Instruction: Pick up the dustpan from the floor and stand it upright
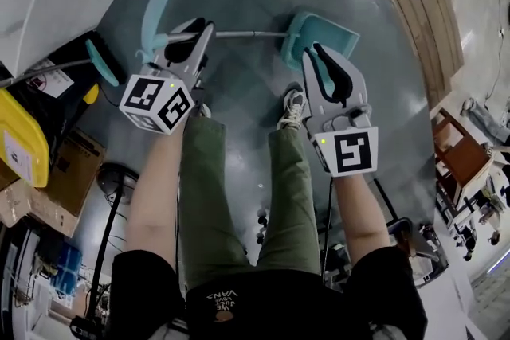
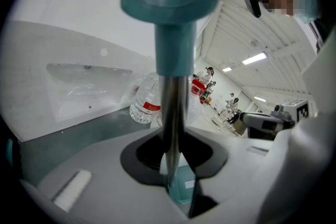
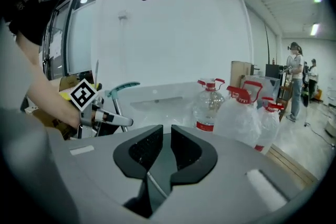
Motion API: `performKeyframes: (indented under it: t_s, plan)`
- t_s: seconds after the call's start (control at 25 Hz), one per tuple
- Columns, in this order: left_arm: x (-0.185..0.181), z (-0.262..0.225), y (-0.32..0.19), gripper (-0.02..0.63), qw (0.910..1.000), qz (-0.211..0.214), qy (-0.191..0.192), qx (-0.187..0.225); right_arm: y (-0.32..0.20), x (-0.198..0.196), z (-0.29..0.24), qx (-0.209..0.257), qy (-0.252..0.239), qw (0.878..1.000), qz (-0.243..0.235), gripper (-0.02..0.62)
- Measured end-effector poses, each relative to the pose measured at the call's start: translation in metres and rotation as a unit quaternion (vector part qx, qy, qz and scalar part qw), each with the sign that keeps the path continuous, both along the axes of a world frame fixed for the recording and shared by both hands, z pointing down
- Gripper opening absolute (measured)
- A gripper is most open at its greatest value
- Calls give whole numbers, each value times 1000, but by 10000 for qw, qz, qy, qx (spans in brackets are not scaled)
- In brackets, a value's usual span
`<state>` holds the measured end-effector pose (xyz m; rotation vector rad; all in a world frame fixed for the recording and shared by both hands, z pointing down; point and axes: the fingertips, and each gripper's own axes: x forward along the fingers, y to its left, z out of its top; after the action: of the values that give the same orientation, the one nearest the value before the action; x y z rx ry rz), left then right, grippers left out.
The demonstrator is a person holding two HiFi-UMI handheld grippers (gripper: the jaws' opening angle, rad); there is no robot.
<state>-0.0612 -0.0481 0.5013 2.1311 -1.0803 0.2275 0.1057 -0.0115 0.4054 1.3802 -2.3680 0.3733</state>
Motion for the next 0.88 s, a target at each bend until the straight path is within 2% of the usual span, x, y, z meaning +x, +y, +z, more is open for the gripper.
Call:
performKeyframes:
  t_s: [0.24, 0.36, 0.56, 0.88]
  plan:
    - [-9, -25, 0, 130, 9996, -79, -199, 157, 3, 6, -59, 247, -313, 9989, 240, 4]
    - [-25, -38, 0, 130, 9991, -122, -308, 261, 5, 3, -81, 299, -531, 9973, 416, 2]
    - [-66, -57, -6, 132, 9975, -259, -523, 395, 2, -12, -102, 344, -757, 9951, 542, 2]
    - [-147, -76, -16, 132, 9919, -435, -996, 652, -7, -68, -113, 289, -898, 9952, 271, 2]
